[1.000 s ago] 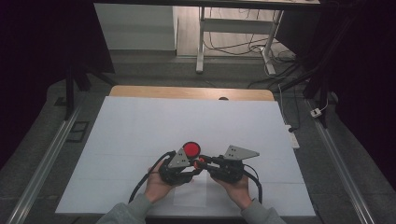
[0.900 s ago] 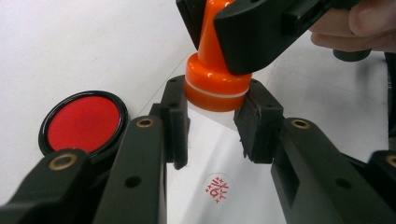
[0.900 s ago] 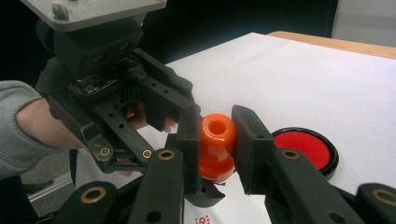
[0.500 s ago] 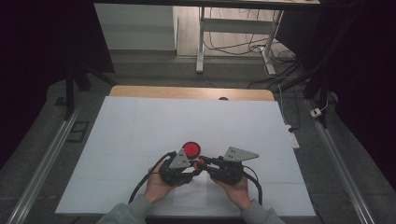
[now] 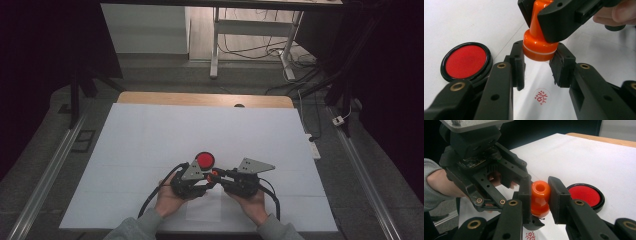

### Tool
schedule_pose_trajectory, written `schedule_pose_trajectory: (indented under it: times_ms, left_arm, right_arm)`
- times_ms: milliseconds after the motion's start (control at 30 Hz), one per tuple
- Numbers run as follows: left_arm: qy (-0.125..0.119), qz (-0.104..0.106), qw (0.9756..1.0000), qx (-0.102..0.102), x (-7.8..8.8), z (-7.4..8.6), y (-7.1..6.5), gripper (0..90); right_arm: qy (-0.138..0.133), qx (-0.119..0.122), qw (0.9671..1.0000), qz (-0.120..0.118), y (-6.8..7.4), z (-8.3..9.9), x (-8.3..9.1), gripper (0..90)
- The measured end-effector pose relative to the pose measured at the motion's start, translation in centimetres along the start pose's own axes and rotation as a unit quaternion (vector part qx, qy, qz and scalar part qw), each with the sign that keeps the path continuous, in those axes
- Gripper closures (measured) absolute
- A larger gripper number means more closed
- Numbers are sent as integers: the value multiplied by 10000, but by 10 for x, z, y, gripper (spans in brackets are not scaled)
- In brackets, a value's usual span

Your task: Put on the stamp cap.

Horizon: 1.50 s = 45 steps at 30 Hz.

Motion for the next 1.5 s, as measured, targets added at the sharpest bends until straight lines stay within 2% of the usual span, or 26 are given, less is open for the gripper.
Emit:
schedule_pose_trajectory:
  times_ms: [300, 467, 833, 1133, 1500]
  left_arm:
    - [26, 31, 10000, -11, 1, 1, 0, 653]
    - [-133, -16, 9999, -16, 1, -1, 0, 652]
    - [-178, 43, 9998, 35, -1, 1, 1, 636]
    - [-183, -49, 9998, 33, -1, 1, 4, 524]
    - [-59, -36, 9998, 193, 7, 7, 13, 420]
  right_arm:
    - [-34, -2, 10000, -2, 1, 1, -1, 729]
    - [1, 29, 10000, -29, 0, -3, 1, 727]
    - [54, 56, 10000, 24, -1, -3, 0, 726]
    - [-24, 24, 10000, 26, -3, -5, 3, 725]
    - [-45, 0, 9999, 112, -8, -6, 6, 725]
Point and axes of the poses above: each handheld gripper's, and its own axes: x roughly backward along the jaws, z roughly out of its underside, y roughly to its left, the point moved 7 cm from there along -x, roughly forward along the jaws, and after that the axes turned 3 degrees about y, right-handed, at the moved point
